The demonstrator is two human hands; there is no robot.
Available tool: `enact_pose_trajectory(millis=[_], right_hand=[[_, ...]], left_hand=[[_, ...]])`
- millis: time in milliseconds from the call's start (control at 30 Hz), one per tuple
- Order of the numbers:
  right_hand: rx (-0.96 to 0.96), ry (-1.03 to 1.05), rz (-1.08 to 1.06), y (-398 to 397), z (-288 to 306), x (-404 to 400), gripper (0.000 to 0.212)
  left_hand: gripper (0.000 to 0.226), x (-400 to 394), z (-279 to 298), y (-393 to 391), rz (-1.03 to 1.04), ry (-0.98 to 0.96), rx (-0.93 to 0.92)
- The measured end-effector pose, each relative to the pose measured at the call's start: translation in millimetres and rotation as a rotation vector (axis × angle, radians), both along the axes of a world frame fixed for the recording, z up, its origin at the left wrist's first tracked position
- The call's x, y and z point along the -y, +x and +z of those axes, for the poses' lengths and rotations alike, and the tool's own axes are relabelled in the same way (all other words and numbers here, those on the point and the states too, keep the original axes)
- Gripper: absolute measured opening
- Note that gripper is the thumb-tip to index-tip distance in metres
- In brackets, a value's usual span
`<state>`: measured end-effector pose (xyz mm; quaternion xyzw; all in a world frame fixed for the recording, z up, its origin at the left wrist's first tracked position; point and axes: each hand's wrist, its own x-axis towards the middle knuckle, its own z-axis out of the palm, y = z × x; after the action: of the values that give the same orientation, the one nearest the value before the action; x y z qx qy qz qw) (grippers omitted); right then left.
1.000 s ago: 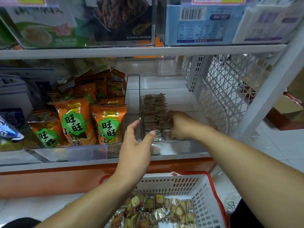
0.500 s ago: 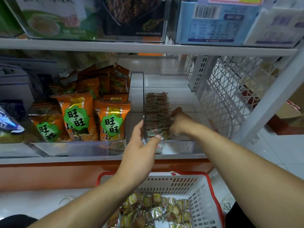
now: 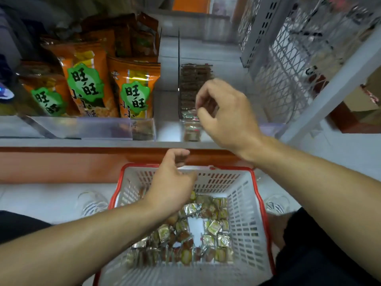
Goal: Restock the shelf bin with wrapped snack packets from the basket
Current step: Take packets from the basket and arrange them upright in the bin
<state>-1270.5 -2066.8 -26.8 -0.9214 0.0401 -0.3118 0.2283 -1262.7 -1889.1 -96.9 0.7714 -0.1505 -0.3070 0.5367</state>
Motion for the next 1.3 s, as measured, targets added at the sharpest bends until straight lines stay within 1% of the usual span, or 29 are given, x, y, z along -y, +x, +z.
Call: enact_pose_trajectory(millis=[33, 67, 100, 167, 200, 233, 267, 300, 333, 400, 433, 467, 533, 567, 600, 633, 667, 733, 800, 833, 967, 1000, 1100, 1167, 1233, 1300], right_hand=[[-0.034, -0.027, 0.089, -12.3, -17.7, -11.2, 0.011], [-0.141, -0.069, 0.164, -24.8, -40.2, -20.6, 0.011], [-0.318, -0.124, 0.220, -37.6, -66.9, -27.6, 0.011], [-0.791, -0.228, 0.280, -60.5, -124.8, -32.7, 0.014], [-1.016, -0.227, 0.285, -70.9, -153.5, -32.2, 0.018], [-1.180, -0.176, 0.265, -80.4, -180.7, -32.1, 0.023], [-1.263, -0.090, 0.213, -88.3, -206.4, -32.0, 0.030], [-1.276, 0.020, 0.120, -95.3, -231.0, -33.1, 0.037], [-1.246, 0.148, -0.008, -101.4, -253.3, -35.7, 0.047], [-1.161, 0.352, -0.272, -109.2, -288.3, -44.3, 0.074], [-1.159, 0.389, -0.342, -110.7, -301.4, -49.1, 0.088], [-1.181, 0.366, -0.357, -111.8, -312.5, -52.0, 0.103], [-1.209, 0.212, -0.265, -111.2, -329.5, -52.6, 0.127], [-1.201, 0.137, -0.198, -109.6, -335.1, -50.7, 0.135], [-1.193, 0.075, -0.143, -106.8, -340.6, -47.7, 0.138], [-1.192, 0.041, -0.112, -103.9, -345.9, -45.0, 0.136], [-1.195, 0.047, -0.115, -100.5, -350.6, -43.2, 0.130], [-1.190, 0.162, -0.172, -90.8, -358.6, -41.0, 0.116], [-1.182, 0.274, -0.208, -79.9, -364.1, -40.3, 0.116], [-1.187, 0.294, -0.216, -75.2, -365.6, -40.9, 0.117], [-1.240, 0.398, -0.218, -65.6, -368.8, -43.1, 0.113], [-1.250, 0.415, -0.216, -63.9, -368.4, -43.4, 0.110], [-1.253, 0.376, -0.193, -59.9, -365.3, -43.0, 0.097], [-1.247, 0.339, -0.163, -59.3, -364.1, -42.5, 0.090], [-1.236, 0.337, -0.138, -60.9, -363.8, -41.9, 0.092], [-1.222, 0.334, -0.079, -63.0, -364.9, -43.7, 0.104]], left_hand=[[0.043, -4.4, -16.0, -1.6, -0.081, 0.069, 0.017], [0.042, -9.6, -31.9, -1.0, -0.183, 0.158, 0.058], [0.043, -15.9, -48.6, 1.2, -0.301, 0.270, 0.109], [0.046, -34.6, -82.1, 7.5, -0.544, 0.528, 0.202], [0.048, -46.8, -97.3, 10.7, -0.653, 0.658, 0.241], [0.051, -59.9, -111.1, 14.2, -0.747, 0.782, 0.279], [0.055, -72.3, -124.6, 17.3, -0.822, 0.888, 0.314], [0.060, -83.1, -137.0, 20.2, -0.879, 0.966, 0.346], [0.065, -90.9, -148.3, 22.5, -0.912, 1.015, 0.369], [0.074, -95.0, -167.2, 25.0, -0.891, 1.037, 0.378], [0.079, -92.2, -175.8, 25.5, -0.857, 1.019, 0.372], [0.083, -86.8, -183.2, 25.1, -0.808, 0.988, 0.372], [0.085, -71.8, -197.1, 25.3, -0.707, 0.907, 0.401], [0.085, -63.2, -203.7, 25.9, -0.657, 0.867, 0.406], [0.083, -54.5, -210.4, 26.6, -0.602, 0.835, 0.394], [0.080, -46.2, -217.7, 27.4, -0.547, 0.814, 0.375], [0.079, -38.8, -225.3, 28.4, -0.498, 0.807, 0.354], [0.083, -26.3, -239.7, 30.8, -0.416, 0.803, 0.297], [0.082, -17.4, -251.2, 34.5, -0.340, 0.784, 0.270], [0.079, -14.4, -255.7, 36.5, -0.317, 0.780, 0.277], [0.068, -8.9, -264.9, 41.7, -0.379, 0.824, 0.322], [0.069, -9.0, -266.2, 42.2, -0.406, 0.834, 0.346], [0.077, -9.6, -270.4, 38.5, -0.527, 0.849, 0.416], [0.075, -8.9, -272.1, 33.5, -0.594, 0.853, 0.448], [0.076, -7.7, -273.8, 29.7, -0.593, 0.858, 0.447], [0.080, -5.4, -274.5, 27.2, -0.567, 0.849, 0.401]])
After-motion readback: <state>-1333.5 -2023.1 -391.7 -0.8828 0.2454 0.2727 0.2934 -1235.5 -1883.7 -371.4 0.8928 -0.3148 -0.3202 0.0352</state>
